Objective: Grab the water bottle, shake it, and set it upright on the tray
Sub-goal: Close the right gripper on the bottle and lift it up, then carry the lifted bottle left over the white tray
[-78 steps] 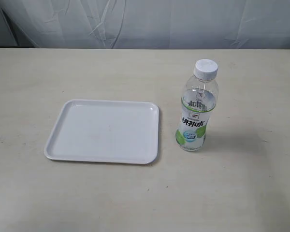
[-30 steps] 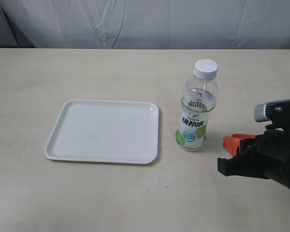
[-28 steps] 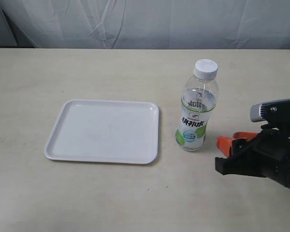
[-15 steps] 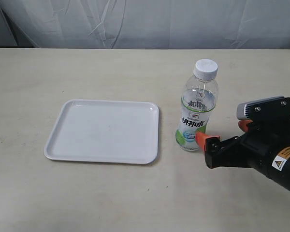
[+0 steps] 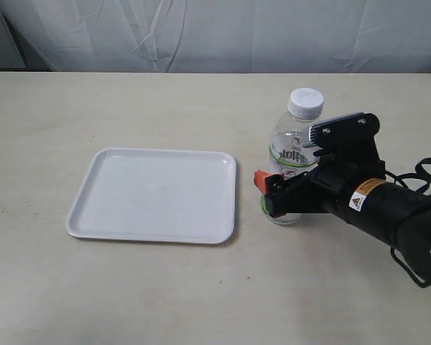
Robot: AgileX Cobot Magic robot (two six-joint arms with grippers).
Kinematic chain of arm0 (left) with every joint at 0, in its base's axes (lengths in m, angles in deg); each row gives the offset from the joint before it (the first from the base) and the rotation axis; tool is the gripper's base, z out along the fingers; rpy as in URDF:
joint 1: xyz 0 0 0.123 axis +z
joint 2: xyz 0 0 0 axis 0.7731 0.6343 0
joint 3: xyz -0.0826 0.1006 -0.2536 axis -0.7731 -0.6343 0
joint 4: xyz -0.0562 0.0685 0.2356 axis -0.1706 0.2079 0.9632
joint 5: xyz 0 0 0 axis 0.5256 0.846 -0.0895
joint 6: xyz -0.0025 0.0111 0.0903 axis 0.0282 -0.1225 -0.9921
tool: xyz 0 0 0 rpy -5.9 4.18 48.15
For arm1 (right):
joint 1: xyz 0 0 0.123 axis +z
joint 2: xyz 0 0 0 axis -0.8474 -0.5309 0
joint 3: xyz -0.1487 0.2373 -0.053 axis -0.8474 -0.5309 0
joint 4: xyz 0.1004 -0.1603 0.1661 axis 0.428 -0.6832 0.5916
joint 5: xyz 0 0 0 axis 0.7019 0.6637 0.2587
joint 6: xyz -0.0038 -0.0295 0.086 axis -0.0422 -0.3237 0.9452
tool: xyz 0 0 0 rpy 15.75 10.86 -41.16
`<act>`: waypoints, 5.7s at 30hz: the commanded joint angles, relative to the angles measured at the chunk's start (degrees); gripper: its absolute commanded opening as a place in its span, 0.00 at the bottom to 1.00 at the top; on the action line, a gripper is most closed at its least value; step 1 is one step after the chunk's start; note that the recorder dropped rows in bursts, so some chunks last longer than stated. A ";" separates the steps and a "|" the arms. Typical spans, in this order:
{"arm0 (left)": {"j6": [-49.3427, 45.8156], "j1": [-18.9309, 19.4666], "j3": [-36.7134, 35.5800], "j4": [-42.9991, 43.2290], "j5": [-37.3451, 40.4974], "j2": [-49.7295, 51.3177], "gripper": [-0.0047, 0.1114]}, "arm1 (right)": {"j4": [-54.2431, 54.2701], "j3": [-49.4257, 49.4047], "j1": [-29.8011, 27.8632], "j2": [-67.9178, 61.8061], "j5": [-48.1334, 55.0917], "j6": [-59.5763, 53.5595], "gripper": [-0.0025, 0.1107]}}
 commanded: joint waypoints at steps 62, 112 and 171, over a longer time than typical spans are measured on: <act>0.16 -0.02 -0.21 -0.16 -0.50 -0.26 0.04 | -11.05 17.05 4.11 28.19 40.41 29.77 0.01; 0.28 -0.02 -0.21 -0.16 -0.49 -0.26 0.04 | -24.98 19.52 13.60 27.81 56.07 31.44 0.01; 0.16 -0.02 -0.21 -0.16 -0.49 -0.26 0.04 | -41.01 31.30 16.77 22.65 65.75 41.35 0.01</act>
